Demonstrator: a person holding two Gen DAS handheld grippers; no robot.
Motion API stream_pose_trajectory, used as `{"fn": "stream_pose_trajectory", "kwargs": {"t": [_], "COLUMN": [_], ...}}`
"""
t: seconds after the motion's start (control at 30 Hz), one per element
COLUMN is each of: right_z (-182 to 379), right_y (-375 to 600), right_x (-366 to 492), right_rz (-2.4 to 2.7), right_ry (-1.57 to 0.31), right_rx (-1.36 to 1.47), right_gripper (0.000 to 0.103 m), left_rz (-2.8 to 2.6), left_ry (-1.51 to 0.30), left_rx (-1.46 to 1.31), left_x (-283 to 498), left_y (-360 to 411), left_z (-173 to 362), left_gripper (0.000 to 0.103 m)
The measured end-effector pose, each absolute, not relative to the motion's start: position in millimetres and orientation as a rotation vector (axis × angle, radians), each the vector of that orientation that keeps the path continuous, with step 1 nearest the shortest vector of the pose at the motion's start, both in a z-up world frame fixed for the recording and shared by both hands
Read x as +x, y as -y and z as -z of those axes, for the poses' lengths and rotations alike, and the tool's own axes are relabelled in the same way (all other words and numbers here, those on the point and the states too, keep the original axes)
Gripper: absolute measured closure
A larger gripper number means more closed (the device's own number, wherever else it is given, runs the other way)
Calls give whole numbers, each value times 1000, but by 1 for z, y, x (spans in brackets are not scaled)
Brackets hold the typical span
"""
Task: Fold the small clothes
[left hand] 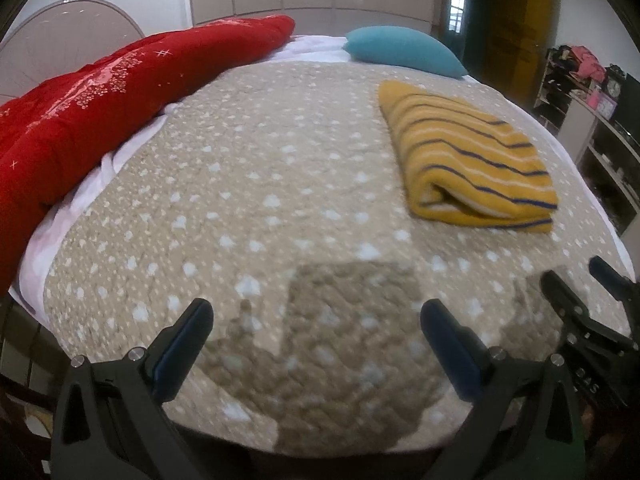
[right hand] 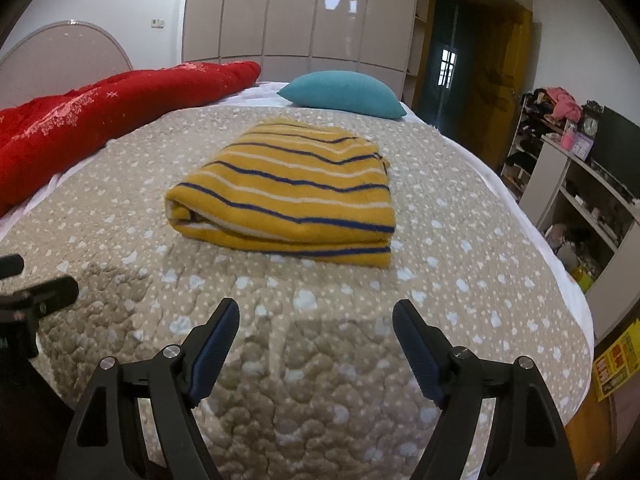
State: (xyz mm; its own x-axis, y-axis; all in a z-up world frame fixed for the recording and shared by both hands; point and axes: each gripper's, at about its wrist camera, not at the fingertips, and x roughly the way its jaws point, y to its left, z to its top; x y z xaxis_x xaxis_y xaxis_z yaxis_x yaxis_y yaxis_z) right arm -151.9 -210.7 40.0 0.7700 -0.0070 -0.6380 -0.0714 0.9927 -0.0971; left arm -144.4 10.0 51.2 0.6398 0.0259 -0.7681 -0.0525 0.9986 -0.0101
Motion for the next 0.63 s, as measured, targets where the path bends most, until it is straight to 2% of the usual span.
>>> {"fn": "stream_pose_trajectory", "kwargs": {"t": [0.33, 0.63], "right_z": [-39, -42], "right_y": [204, 227], "right_x": [-129, -93], "right_rz": [-55, -40], "right_ry": [-720, -736], "right_rx": [-118, -74], "right_gripper": [18, 18], "left_rz": [11, 65], "left_ry": [-946, -927], "left_rx": [-67, -68], "left_x": [-104, -69], "left_y": [-8, 17], "left_z": [-36, -48], "left_gripper": [0, 0]}}
